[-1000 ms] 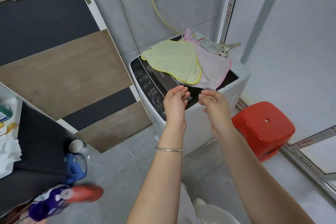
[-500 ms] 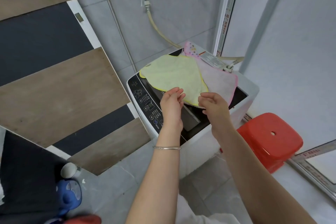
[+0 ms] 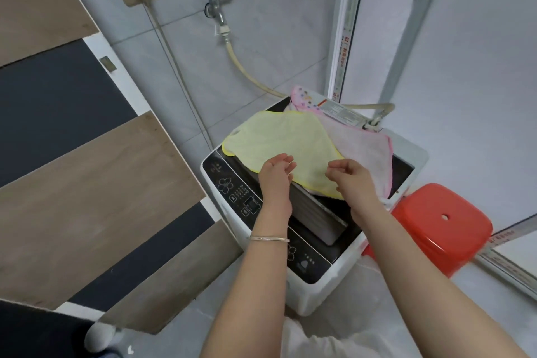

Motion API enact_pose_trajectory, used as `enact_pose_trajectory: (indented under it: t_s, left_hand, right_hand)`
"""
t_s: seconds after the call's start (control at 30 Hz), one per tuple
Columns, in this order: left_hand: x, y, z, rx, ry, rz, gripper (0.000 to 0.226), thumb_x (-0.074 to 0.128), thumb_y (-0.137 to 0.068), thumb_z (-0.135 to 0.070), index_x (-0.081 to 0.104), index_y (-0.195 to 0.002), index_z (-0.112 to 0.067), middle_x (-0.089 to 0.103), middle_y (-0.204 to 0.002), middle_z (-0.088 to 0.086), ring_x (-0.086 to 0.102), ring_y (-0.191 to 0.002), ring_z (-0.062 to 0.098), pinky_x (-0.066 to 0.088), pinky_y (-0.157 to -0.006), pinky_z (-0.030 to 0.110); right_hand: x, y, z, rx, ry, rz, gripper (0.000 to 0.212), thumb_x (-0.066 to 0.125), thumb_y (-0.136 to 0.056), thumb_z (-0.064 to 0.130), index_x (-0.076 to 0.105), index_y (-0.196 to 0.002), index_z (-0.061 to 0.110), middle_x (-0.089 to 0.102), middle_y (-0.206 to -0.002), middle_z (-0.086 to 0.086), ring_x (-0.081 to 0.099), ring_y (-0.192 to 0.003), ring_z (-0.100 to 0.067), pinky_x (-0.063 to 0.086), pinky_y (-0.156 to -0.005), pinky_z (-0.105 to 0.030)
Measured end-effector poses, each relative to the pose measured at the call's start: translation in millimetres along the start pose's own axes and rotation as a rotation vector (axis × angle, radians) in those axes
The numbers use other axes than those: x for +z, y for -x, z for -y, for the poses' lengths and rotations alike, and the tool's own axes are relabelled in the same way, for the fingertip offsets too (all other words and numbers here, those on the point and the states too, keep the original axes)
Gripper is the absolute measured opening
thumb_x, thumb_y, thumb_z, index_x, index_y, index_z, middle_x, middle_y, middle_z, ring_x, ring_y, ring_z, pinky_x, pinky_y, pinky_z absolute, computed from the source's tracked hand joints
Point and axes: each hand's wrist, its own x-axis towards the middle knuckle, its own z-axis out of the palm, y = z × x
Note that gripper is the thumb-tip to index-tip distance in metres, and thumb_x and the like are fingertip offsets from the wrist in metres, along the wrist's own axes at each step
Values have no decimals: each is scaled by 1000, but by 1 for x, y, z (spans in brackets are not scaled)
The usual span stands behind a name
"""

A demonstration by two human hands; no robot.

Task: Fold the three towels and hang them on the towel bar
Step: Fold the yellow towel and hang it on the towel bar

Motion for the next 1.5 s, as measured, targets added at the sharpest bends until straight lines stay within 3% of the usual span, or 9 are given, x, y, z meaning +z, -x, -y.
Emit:
enact_pose_trajectory:
  t_s: [0.17,0.27,0.5,0.63,0.73,0.83,1.0,1.1,1.5]
  left_hand:
    - [-10,-18,3,-17,-55,20,27,39,-89,3,58,-85,-16,62,-90,-4,59,-91,10,44,-80,24]
    - [-14,-28,6,-26,-81,25,27,40,-87,2,59,-83,-16,60,-93,-2,57,-95,12,44,-83,25]
    - [-17,-44,19,-83,-139,26,23,45,-88,2,59,-86,-16,57,-97,2,53,-85,9,44,-74,20]
    - [-14,-56,23,-96,-187,-12,22,43,-90,0,59,-95,-13,56,-91,-1,51,-77,7,43,-72,20]
    - [-11,-63,27,-110,-232,-36,22,45,-90,1,58,-102,-12,55,-88,-5,48,-76,6,42,-70,19]
    - [-5,-70,35,-118,-265,-42,25,49,-88,0,59,-109,-10,57,-99,0,51,-91,12,43,-85,25]
    - [9,-76,46,-140,-312,-11,30,52,-88,-1,57,-118,-6,54,-109,3,47,-103,13,37,-97,28]
    - [15,-80,55,-163,-347,23,32,53,-88,-2,57,-119,-8,55,-107,1,48,-102,13,37,-90,25]
    - [37,-98,61,-112,-356,-41,40,49,-87,4,54,-126,-6,56,-122,8,50,-112,17,38,-94,23]
  right_hand:
    - [5,-8,-11,-49,260,-41,19,61,-80,5,62,-97,13,55,-80,-1,49,-64,-11,37,-52,-9]
    - [6,-14,-17,-60,450,-22,25,64,-78,8,63,-103,13,54,-90,-2,51,-80,-17,38,-65,-22]
    - [10,-32,-39,-116,748,28,34,67,-74,12,62,-108,12,51,-126,-10,45,-117,-28,38,-93,-33]
    - [8,-42,-54,-193,977,90,42,62,-74,11,56,-116,13,45,-131,-6,35,-123,-27,34,-95,-31]
    - [3,-50,-64,-283,1078,95,45,60,-73,9,54,-118,11,44,-131,-7,36,-122,-28,33,-96,-30]
    - [-3,-58,-74,-322,1150,90,42,59,-72,6,56,-114,7,44,-132,-11,40,-119,-33,39,-91,-36]
    - [-9,-77,-82,-425,1122,31,32,74,-45,-7,62,-73,2,64,-90,-21,61,-73,-43,50,-54,-40]
    - [-17,-92,-81,-432,1123,29,34,74,-43,-11,59,-71,1,64,-87,-23,59,-67,-42,50,-54,-41]
    - [-52,-150,-74,-441,1010,-45,22,56,-59,-16,59,-78,-5,62,-97,-28,59,-77,-46,50,-67,-47]
